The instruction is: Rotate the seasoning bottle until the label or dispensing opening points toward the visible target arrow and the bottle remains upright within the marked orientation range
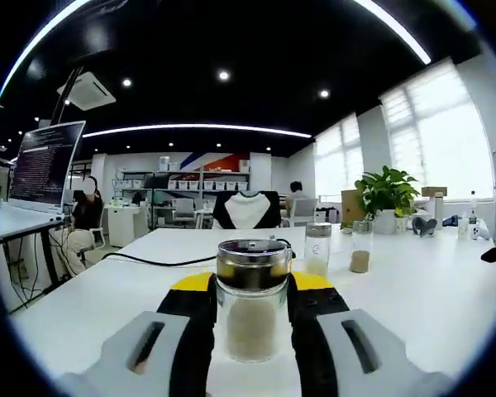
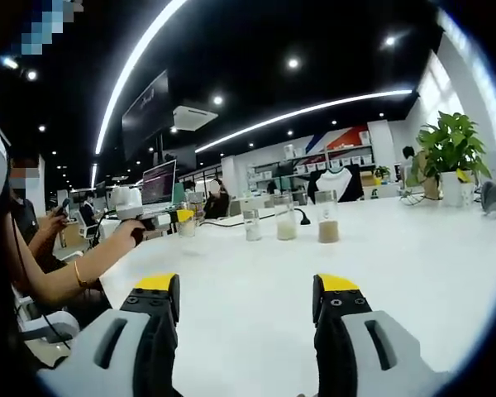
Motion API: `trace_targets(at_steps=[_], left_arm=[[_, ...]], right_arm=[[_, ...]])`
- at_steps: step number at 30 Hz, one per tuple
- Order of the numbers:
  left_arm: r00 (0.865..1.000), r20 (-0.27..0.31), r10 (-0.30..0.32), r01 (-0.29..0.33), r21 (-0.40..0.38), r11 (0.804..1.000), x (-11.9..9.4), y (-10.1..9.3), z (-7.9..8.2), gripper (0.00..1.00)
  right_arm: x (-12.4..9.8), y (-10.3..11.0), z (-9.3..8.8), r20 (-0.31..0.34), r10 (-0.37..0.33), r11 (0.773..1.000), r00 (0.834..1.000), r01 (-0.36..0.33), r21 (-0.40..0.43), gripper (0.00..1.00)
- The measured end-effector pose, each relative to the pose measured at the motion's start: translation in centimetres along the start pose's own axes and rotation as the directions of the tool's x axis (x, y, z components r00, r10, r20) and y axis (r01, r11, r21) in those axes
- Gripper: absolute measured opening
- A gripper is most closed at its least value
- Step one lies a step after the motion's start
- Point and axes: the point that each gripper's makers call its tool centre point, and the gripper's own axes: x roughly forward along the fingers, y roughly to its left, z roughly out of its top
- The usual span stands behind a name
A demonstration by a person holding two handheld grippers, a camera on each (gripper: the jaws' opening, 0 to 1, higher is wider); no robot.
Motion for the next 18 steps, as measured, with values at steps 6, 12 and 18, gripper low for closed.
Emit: trace_targets(at_steps=[6, 12, 18], left_arm=[[1.0, -0.013, -0.015, 0.015, 0.0, 1.0, -0.8, -0.7, -0.5, 0.35], [1.0, 0.004, -0.03, 0.03, 0.002, 1.0, -1.6, -1.4, 0.1, 0.35], [0.999, 0.009, -0.031, 0.031, 0.008, 0.999, -2.0, -1.8, 0.1, 0.35]], right_arm=[[0.1, 0.0, 0.2, 0.008, 0.007, 1.0, 1.0, -0.007, 0.006, 0.66], [0.0, -0.1, 0.2, 0.006, 0.002, 1.0, 1.0, -0.002, 0.021, 0.67], [-0.2, -0.5, -0.3, -0.013, -0.012, 0.999, 1.0, 0.013, 0.041, 0.7]])
